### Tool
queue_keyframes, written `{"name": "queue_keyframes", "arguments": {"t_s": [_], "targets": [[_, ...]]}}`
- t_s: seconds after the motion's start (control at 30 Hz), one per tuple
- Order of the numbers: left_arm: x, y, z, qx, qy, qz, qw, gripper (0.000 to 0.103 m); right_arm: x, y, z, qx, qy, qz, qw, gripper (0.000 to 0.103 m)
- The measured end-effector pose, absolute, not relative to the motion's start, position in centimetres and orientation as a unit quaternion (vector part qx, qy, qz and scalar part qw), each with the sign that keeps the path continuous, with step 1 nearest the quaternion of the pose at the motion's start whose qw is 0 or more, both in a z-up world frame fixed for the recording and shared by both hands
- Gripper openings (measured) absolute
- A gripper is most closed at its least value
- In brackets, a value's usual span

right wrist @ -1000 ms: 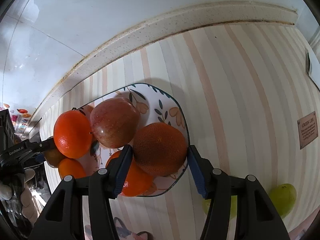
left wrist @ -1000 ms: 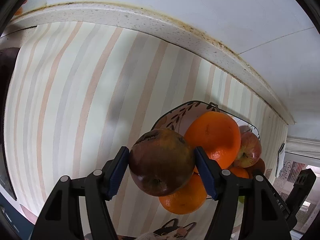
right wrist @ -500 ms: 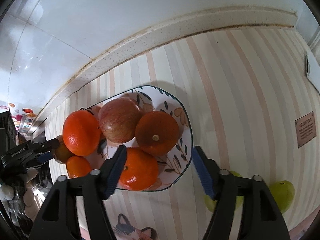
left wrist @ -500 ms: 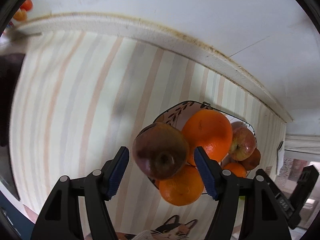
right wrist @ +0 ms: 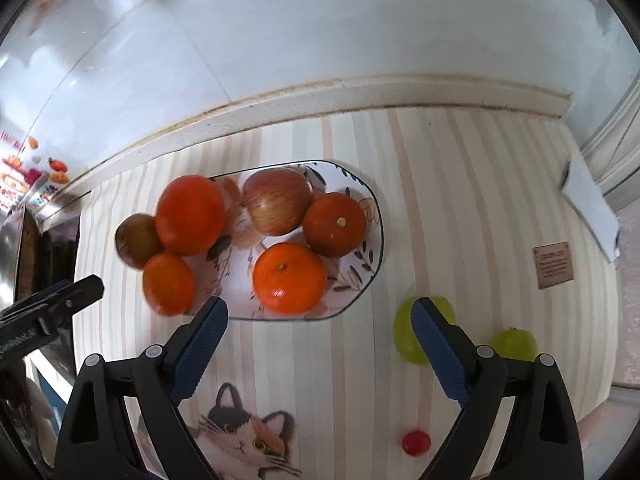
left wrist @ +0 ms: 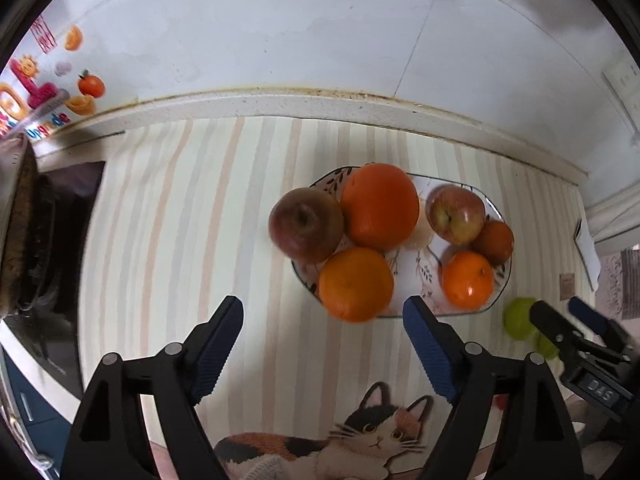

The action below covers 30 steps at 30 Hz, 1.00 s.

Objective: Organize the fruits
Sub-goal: 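Lift both open tools from the plate and move toward the green apples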

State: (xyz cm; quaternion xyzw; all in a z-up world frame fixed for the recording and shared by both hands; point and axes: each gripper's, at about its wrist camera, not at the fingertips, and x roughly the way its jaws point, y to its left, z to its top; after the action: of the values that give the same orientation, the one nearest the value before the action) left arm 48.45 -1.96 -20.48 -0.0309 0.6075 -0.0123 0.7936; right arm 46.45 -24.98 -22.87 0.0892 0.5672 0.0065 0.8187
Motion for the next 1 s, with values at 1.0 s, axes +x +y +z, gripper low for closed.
{"name": "queue_keyframes", "arguments": {"t_s": [1.0], "targets": [[35.5,-2.7,-9.6,0.004,0.505,-0.053,0.862,0.081,30.4,-21.9,-9.5,0.055,0.447,-0.016,0.893,0.095]]}}
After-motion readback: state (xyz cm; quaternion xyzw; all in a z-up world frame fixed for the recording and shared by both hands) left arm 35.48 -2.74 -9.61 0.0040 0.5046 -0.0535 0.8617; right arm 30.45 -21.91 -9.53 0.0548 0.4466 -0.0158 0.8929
